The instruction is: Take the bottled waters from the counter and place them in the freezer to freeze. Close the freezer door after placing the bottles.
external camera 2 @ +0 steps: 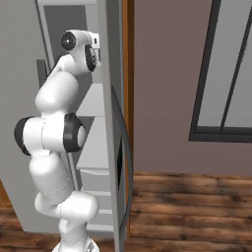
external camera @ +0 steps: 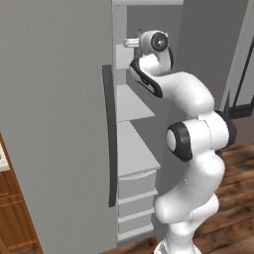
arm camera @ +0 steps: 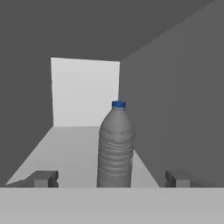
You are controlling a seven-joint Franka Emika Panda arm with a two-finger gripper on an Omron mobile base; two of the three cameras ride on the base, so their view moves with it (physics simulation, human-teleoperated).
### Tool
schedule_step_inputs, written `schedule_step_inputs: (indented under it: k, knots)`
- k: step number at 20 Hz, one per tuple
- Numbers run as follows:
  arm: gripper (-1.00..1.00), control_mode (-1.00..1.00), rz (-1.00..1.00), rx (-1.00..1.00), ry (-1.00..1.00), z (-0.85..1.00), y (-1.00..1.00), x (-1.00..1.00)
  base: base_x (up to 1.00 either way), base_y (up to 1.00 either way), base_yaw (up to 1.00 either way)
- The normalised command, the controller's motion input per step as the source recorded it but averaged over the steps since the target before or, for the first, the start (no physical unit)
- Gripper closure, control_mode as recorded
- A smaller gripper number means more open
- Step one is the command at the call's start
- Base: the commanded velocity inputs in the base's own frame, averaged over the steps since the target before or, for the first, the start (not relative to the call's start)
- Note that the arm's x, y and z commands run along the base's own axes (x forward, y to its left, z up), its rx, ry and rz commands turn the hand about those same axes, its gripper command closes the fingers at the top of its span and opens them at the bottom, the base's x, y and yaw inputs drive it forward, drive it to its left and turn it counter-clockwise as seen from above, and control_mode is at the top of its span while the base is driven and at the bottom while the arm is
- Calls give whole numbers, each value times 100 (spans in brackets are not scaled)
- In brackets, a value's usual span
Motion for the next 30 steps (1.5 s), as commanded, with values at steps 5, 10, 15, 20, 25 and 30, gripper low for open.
schedule_step_inputs:
  k: [5,10,15,20,25,30]
  knots:
    - [-100,-100,-5,-5,-9,-29,33,-100,0,0,0]
    - [-100,-100,-17,3,-1,-6,26,-100,0,0,0]
    - [-100,-100,-23,22,25,43,21,-100,0,0,0]
    - [-100,-100,-21,22,51,1,23,-100,0,0,0]
    - [-100,-100,-9,12,44,-87,1,-100,0,0,0]
    - [-100,-100,-1,13,9,-87,-6,-100,0,0,0]
